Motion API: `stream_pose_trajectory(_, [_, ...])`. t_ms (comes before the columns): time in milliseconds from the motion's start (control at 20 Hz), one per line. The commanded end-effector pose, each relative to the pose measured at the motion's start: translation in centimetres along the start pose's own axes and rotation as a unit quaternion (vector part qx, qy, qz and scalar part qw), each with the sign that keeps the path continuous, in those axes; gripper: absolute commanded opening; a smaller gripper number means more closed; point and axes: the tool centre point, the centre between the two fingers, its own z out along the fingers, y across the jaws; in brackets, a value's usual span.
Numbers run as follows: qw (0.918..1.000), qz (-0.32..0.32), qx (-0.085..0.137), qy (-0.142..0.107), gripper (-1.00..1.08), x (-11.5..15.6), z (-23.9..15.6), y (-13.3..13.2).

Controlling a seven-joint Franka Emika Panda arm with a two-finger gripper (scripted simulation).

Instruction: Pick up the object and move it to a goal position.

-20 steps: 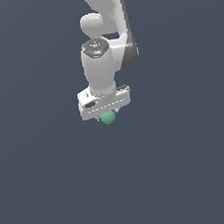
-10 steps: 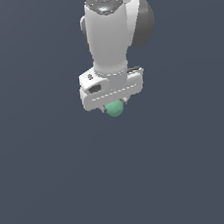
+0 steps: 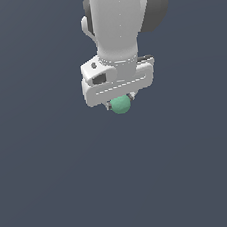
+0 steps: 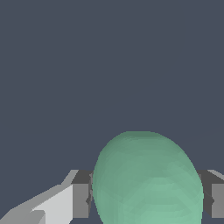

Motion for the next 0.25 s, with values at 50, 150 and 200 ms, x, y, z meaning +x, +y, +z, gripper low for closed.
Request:
stream_pose_trajectory(50, [1.0,0.0,0.0,0.0,-1.0,0.26,-0.45,-0.07])
stream_pose_trajectory(150, [1.0,0.0,0.0,0.0,-1.0,0.29,-0.43,-0.05])
stream_pose_trajectory(200, [1.0,0.0,0.0,0.0,-1.0,0.29,-0.41,-0.04])
